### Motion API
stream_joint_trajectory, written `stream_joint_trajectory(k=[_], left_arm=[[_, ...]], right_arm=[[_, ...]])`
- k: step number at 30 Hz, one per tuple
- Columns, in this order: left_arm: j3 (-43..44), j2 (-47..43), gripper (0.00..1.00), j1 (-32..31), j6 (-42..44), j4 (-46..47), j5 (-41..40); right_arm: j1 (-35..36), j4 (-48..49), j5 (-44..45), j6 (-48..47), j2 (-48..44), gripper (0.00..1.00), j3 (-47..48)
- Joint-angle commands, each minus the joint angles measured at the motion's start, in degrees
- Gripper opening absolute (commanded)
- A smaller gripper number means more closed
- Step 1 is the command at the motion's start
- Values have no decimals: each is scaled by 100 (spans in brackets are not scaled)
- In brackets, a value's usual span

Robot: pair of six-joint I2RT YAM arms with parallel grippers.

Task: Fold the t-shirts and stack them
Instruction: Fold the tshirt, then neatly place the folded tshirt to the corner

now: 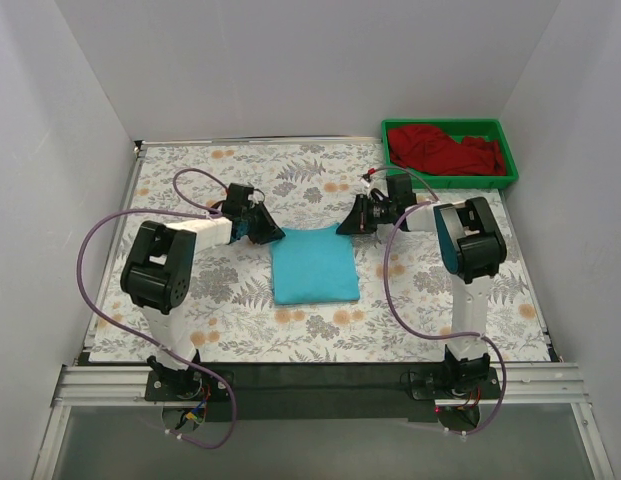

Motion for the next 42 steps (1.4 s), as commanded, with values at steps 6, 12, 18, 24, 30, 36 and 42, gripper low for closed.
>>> stream_joint_trajectory(k=[6, 12, 18, 24, 30, 36, 42], left_arm=[[-179, -1622, 30, 40, 372, -521, -342], [-916, -2828, 45, 23, 566, -1005, -81], [-1998, -3471, 45, -363, -84, -927, 1132], [-2825, -3199, 34, -769, -453, -592, 1161], [-3116, -3066, 24, -672, -866, -970, 493], [-2713, -3830, 37, -672, -577, -1655, -228], [-1870, -4315, 65, -689, 12, -2464, -1210]], right_arm=[[-100, -60, 786, -205, -1509, 27, -853], [172, -525, 682, -311, -2635, 28, -1713], [708, -570, 340, -197, -3252, 28, -2619], [735, -570, 523, -468, -3138, 28, -3367], [489, -596, 927, -636, -2970, 27, -3710], [436, -1849, 1768, -970, -3901, 28, -3317], [471, -2766, 2746, -944, -4535, 45, -2692]])
